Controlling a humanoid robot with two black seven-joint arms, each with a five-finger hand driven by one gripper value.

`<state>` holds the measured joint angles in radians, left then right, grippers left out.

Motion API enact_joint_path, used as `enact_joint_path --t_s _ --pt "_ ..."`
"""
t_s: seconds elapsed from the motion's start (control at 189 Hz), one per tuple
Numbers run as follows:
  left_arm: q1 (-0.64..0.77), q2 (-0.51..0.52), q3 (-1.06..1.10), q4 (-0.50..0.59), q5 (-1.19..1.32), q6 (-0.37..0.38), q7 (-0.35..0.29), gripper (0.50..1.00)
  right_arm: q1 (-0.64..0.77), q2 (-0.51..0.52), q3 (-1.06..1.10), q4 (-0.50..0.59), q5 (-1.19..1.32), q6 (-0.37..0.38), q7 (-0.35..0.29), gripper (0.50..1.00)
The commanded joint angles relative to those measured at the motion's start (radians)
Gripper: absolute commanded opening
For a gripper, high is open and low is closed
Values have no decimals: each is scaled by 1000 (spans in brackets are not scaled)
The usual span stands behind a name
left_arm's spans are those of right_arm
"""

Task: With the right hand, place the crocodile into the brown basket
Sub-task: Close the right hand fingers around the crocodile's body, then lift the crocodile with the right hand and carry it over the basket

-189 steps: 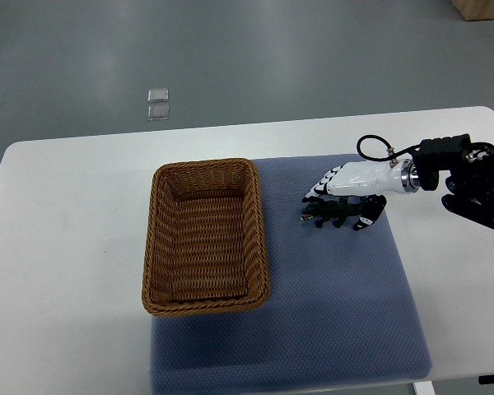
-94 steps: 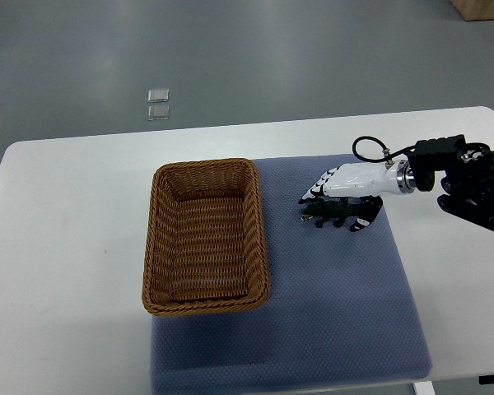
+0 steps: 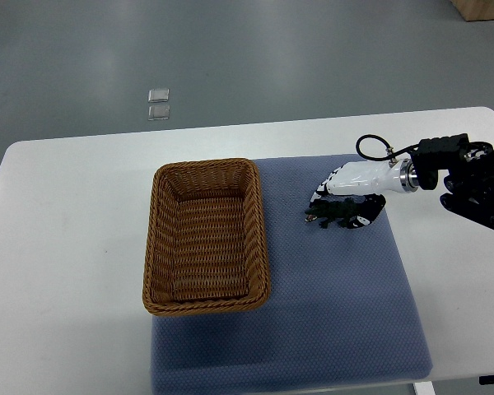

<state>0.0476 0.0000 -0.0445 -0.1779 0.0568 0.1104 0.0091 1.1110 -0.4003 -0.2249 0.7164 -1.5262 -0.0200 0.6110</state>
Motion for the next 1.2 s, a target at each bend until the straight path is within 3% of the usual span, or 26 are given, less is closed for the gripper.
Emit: enact_joint_path --t_s 0.0,0.763,1.192 --pt "0 0 0 1 0 0 0 1000 0 0 -1 0 0 0 0 785" --pt "0 0 0 0 0 0 0 1000 12 -2 6 2 1 -8 0 556" --pt "0 0 0 0 0 0 0 1000 49 -5 16 2 14 -6 0 549"
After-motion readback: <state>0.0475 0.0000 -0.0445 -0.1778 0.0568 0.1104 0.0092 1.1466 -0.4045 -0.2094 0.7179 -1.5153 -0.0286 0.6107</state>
